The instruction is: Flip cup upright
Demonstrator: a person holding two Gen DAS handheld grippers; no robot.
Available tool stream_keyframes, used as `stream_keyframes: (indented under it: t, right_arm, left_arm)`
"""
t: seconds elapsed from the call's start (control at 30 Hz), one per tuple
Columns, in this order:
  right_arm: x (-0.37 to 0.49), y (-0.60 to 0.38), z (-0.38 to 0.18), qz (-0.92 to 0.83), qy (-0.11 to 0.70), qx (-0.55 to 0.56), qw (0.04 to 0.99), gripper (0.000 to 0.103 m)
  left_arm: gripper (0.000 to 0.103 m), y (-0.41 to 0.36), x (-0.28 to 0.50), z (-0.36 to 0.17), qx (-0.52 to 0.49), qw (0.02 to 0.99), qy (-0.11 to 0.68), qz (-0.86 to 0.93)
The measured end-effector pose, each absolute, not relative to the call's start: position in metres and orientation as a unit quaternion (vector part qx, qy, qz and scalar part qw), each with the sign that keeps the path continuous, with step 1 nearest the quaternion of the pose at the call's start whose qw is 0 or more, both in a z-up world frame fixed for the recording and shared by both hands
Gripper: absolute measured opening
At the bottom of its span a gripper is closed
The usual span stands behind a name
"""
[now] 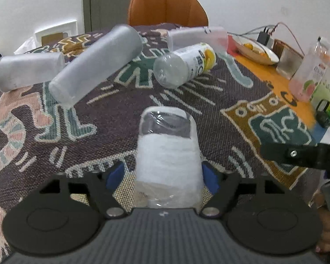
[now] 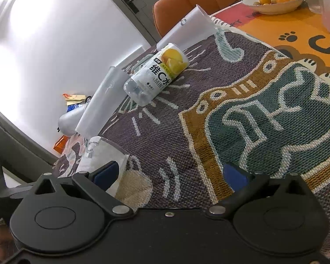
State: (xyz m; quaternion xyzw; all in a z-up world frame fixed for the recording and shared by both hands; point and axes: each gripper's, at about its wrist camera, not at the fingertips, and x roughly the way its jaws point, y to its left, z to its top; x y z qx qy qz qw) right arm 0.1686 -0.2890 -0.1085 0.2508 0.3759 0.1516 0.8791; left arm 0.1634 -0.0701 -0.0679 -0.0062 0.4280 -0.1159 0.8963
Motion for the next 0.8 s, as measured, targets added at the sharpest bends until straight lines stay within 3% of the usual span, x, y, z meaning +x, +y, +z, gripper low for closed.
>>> stream_keyframes:
  t: [0.8]
  right_arm:
    - [0.228, -0.25, -0.123, 0.226, 0.434, 0.358, 0.795, 0.103]
  left_arm:
    - [0.083, 0.003, 0.153, -0.051, -0.086, 0.92, 0.375, -0.074]
